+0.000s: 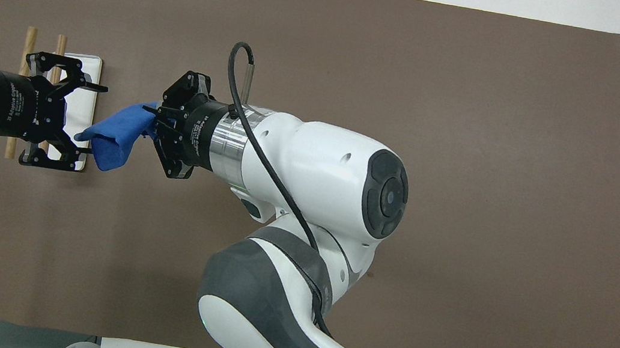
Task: Right arm passes towel to left arm to hang
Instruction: 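Grasp the towel with the left gripper beside the right gripper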
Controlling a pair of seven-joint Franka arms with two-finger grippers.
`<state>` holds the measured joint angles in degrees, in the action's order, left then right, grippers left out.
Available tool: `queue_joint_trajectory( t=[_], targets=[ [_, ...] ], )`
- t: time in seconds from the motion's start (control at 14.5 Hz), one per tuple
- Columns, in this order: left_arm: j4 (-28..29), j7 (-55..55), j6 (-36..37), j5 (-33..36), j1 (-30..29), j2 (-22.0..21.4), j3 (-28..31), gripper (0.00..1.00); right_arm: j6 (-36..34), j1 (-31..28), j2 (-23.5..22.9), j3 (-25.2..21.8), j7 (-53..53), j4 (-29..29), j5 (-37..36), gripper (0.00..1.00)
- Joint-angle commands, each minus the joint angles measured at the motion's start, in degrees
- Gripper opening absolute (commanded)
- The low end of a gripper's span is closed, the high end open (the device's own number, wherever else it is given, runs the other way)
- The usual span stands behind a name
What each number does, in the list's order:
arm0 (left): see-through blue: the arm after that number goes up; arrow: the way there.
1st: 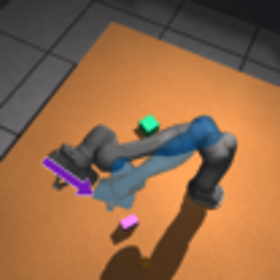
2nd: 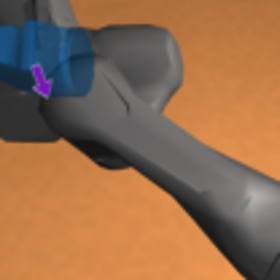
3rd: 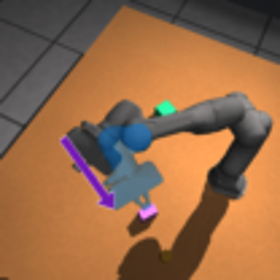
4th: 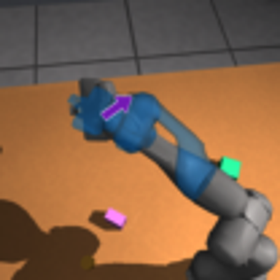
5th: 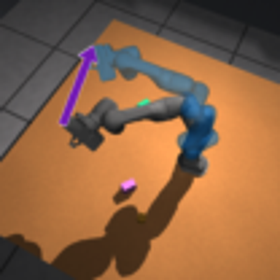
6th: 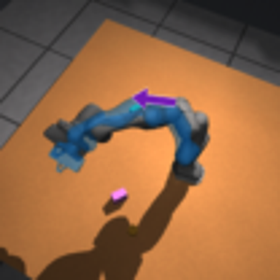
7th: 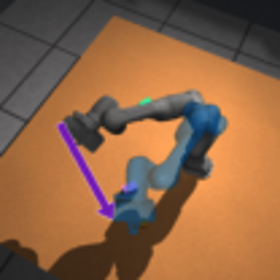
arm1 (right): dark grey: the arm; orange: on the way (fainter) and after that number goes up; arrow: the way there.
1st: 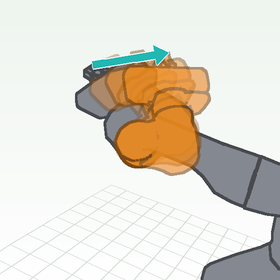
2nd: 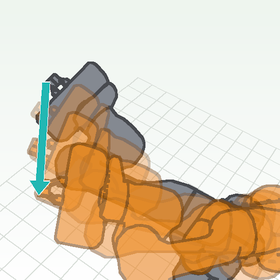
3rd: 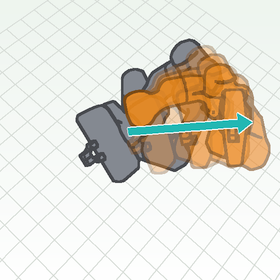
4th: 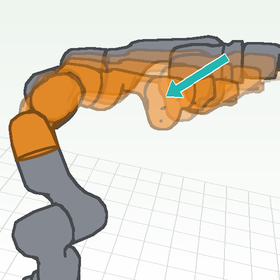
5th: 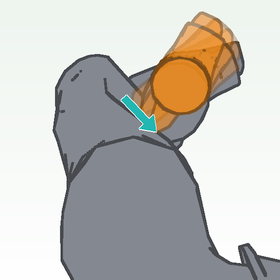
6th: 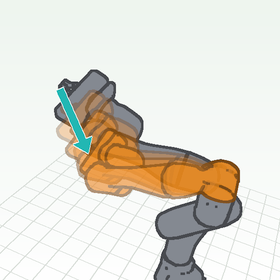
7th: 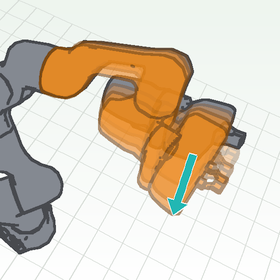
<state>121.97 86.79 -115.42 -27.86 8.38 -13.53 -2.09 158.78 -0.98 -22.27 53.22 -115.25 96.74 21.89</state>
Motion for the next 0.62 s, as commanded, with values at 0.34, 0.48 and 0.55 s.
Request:
queue_joint_trajectory(
  t=[0.34, 0.48, 0.55],
  targets=[
    [1.6, 0.0, -1.3, -0.6, 1.0, -1.2, 0.3, 0.01, 1.0, -0.1, -1.2, 0.8, 0.1, -1.0, 0.8, 0.0],
    [1.6, 0.0, -1.3, -0.6, 1.1, -1.2, 0.3, 0.0, 1.0, -0.1, -1.2, 0.8, 0.1, -1.1, 0.7, 0.0],
    [1.5, 0.0, -1.3, -0.6, 1.0, -1.2, 0.3, 0.0, 1.0, -0.1, -1.2, 0.8, 0.1, -1.1, 0.7, 0.0]
  ],
)
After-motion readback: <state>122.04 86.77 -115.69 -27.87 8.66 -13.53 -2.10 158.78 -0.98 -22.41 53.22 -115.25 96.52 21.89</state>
